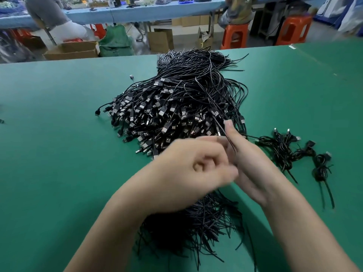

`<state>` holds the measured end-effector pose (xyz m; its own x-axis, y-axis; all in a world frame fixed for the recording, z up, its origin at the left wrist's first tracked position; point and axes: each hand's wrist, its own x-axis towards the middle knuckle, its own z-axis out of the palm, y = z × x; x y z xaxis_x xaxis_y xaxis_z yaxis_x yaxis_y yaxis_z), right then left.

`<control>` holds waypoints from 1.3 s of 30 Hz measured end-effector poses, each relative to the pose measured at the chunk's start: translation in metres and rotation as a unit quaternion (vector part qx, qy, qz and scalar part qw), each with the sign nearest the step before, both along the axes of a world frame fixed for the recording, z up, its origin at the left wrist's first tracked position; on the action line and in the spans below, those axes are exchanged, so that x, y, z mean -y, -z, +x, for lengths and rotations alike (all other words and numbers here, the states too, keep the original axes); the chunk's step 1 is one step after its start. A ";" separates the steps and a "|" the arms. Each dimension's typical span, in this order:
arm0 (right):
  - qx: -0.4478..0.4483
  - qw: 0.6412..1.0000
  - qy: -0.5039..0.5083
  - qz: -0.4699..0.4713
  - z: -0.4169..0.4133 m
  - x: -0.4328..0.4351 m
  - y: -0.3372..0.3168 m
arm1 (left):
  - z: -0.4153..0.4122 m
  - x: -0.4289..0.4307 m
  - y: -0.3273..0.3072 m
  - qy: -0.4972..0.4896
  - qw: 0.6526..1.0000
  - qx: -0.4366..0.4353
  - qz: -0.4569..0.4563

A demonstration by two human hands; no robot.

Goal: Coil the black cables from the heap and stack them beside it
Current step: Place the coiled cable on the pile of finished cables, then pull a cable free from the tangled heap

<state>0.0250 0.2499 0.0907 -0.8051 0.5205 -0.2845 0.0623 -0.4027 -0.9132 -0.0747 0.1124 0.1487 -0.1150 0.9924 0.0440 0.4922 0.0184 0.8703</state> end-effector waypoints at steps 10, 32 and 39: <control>-0.137 0.964 -0.034 -0.225 0.013 0.019 -0.039 | -0.041 0.007 0.022 -0.149 0.969 -0.160 0.118; -0.300 0.923 -0.228 -0.078 0.030 0.008 -0.049 | -0.027 -0.003 0.033 -0.011 0.966 -0.228 0.120; -0.285 0.933 0.036 0.218 0.028 0.004 -0.042 | -0.010 0.002 0.013 -0.039 0.941 -0.323 0.096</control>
<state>0.0531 0.2460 0.1325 -0.7192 0.5454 0.4304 -0.4958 0.0310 -0.8679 -0.0845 0.1104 0.1352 -0.0744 0.9489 0.3066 0.9229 -0.0509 0.3816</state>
